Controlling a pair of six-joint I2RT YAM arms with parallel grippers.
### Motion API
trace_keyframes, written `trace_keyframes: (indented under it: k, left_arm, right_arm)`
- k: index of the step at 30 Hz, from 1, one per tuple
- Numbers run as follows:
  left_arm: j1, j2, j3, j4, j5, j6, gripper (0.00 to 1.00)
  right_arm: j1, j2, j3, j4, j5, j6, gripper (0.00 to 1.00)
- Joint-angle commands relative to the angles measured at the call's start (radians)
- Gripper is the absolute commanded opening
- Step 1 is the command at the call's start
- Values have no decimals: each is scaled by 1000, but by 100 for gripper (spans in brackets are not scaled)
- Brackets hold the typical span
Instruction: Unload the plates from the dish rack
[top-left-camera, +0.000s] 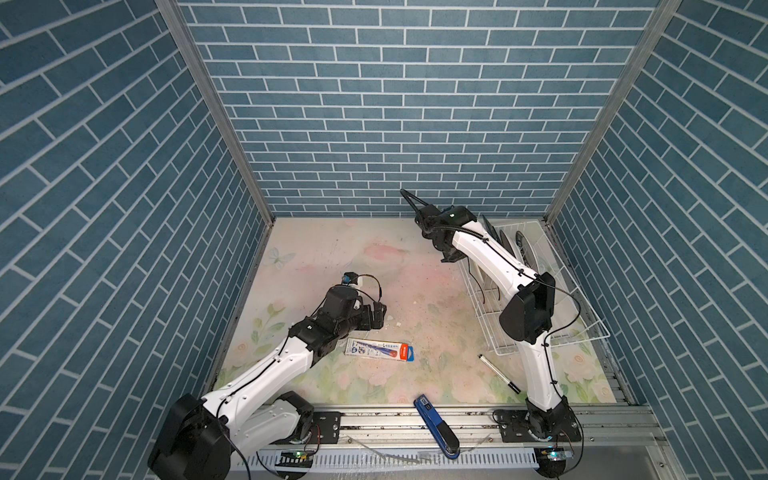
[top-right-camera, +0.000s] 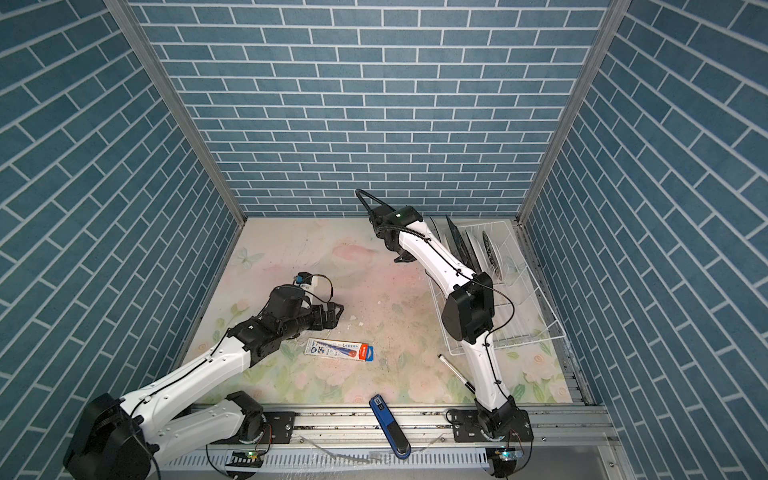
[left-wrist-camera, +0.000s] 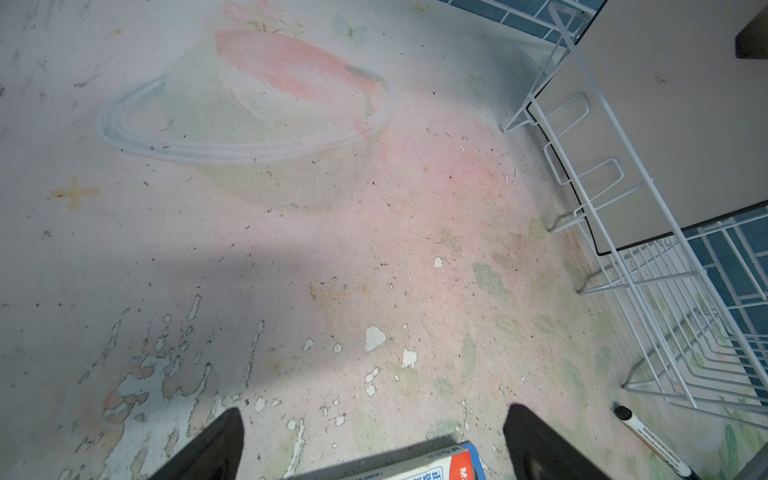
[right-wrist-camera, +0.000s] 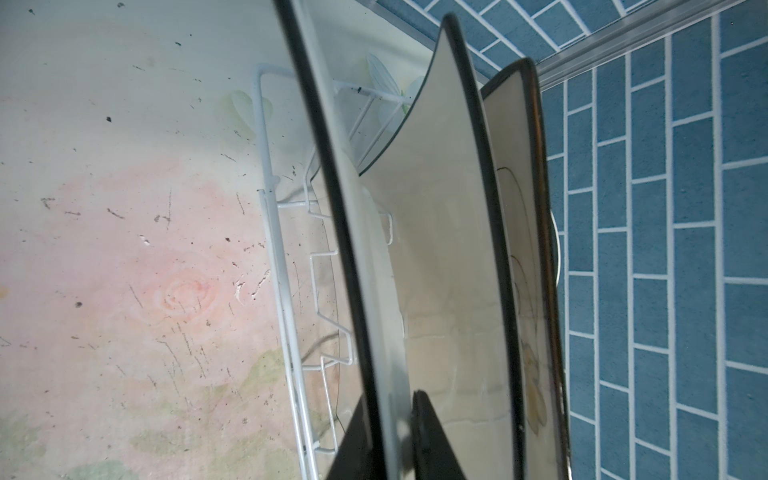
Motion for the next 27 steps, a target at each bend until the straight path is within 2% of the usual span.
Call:
trace_keyframes:
  k: [1, 9, 22, 27]
  left_arm:
    - [-2, -1, 24, -11, -6, 6, 100]
    - [-2, -18, 26, -30, -21, 12, 100]
    - [-2, -22, 32, -39, -24, 14, 100]
    - [-2, -18, 35, -39, -26, 16, 100]
  right_arm:
    - [-4, -4, -4, -46, 19, 40, 16]
    - [-3, 27, 8, -63, 35, 43, 15]
    - [-1, 22, 18, -65, 58, 37, 0]
    - [-1, 20, 38, -68, 39, 23, 0]
